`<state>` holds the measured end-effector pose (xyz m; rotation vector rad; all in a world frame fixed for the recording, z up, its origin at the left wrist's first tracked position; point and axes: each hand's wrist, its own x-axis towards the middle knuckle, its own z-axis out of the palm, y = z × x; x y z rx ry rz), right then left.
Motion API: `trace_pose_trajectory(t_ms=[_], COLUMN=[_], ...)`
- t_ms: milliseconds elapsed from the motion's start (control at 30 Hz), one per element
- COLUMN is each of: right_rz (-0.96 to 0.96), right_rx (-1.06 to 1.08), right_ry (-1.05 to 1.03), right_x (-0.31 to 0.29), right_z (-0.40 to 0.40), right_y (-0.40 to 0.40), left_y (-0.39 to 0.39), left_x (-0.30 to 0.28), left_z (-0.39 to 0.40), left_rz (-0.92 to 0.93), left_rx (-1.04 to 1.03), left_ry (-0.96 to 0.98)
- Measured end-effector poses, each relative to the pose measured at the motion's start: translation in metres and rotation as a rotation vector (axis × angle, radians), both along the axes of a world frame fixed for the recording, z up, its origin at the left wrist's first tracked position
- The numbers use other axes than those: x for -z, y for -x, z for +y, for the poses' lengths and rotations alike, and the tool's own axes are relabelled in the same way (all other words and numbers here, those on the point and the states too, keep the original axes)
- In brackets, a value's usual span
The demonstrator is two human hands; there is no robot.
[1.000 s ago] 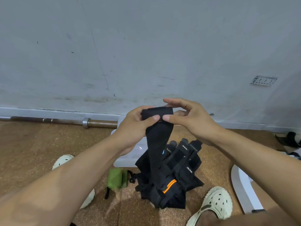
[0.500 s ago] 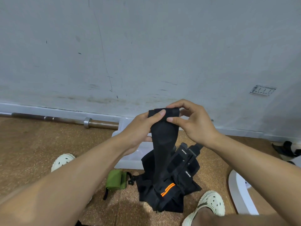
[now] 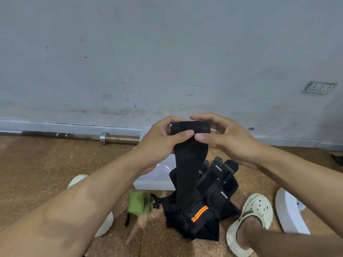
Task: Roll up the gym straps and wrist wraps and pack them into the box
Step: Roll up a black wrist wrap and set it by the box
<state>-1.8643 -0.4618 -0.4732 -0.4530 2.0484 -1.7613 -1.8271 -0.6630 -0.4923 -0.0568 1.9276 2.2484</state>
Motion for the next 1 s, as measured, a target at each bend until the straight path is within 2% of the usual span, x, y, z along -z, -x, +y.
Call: trace_pose_trajectory(t_ms=[167,400,600,733,1000], right_rz=[-0.077,0.054,0.08,0.092,-0.124], right_rx=[-0.047,0.047,0.114,0.135,0.054], right_ry=[0.008,0.035,0.092,0.052,0.057], right_x=[0.02,0.031,0.03,0.032,0.033], right_z=[0.004,0.009,0.013,0.013,0.017], right_y=[0.006,0.009,0.007,0.003,-0.003], left_y=[0.003,0.004,0.003,0.004,-0.002], left_x=[0.009,0.018,0.017,0.02,0.02], left_z=[0.001,0.006,0.013,0.015,0.01], left_rz=[0.04,0.063,-0.027,0.02,0.066], left_rx=[-0.01,-0.011,-0.004,-0.072,-0.037], left_ry=[0.046,0.057,-0.083,-0.028,0.01])
